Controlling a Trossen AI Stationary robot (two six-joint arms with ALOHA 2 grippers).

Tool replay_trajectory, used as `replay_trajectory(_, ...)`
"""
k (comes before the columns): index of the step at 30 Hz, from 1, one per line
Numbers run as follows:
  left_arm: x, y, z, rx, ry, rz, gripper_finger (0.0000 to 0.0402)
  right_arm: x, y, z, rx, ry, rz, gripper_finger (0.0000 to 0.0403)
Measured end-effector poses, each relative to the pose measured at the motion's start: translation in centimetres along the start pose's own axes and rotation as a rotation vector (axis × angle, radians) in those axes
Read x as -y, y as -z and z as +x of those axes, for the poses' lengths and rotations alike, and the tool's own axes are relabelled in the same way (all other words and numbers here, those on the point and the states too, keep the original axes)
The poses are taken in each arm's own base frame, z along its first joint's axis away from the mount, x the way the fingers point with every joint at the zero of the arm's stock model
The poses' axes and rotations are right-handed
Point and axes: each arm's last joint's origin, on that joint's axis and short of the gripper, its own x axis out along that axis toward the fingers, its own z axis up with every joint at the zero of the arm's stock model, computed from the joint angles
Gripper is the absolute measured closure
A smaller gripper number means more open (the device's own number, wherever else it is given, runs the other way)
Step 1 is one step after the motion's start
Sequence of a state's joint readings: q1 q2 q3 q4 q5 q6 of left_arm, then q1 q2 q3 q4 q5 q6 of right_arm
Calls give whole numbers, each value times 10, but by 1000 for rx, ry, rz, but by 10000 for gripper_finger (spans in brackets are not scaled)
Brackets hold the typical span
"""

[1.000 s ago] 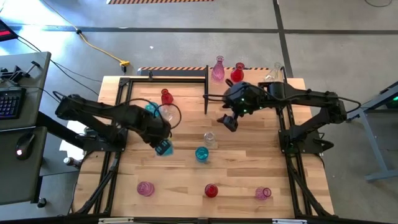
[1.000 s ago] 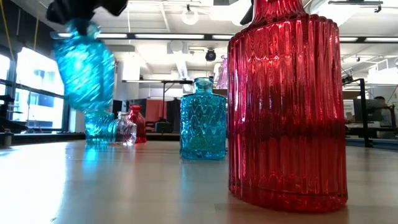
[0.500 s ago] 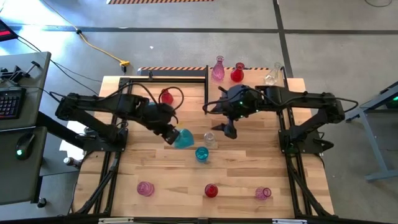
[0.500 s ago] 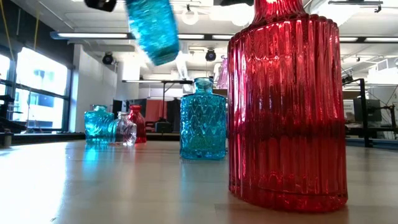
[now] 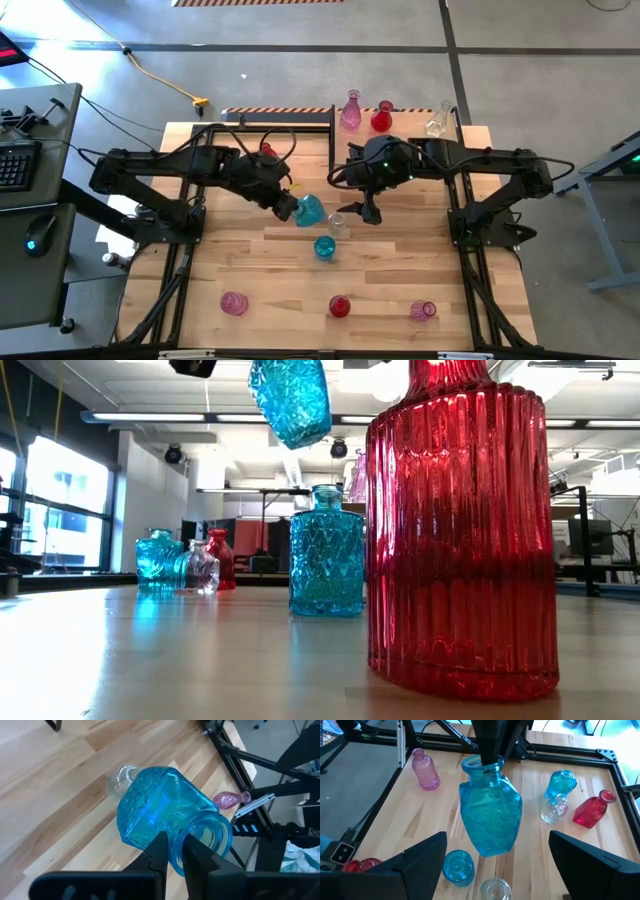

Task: Sort vases onto shelf
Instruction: Put the bottom left blue vase on the shelf

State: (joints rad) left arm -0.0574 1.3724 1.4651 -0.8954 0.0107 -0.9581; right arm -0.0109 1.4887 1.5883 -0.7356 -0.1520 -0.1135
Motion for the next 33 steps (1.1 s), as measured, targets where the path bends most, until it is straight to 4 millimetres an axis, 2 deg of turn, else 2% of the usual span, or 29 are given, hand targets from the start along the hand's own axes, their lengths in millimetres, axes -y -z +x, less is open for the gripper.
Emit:
replay_trajectory(11, 3, -3, 0, 29, 32, 11, 381, 0, 1, 8, -7, -49, -81, 71)
replay_trajectory(20, 4, -3, 0, 28, 38, 14, 381, 3, 2, 33, -18, -63, -137, 71)
replay_trajectory(29, 5, -3, 0, 34, 48, 13, 381, 5, 1, 35, -9, -23, -185, 71)
replay_trajectory(33, 7, -5, 0, 48, 68, 13, 381, 6, 3, 42, -31, -38, -195, 71)
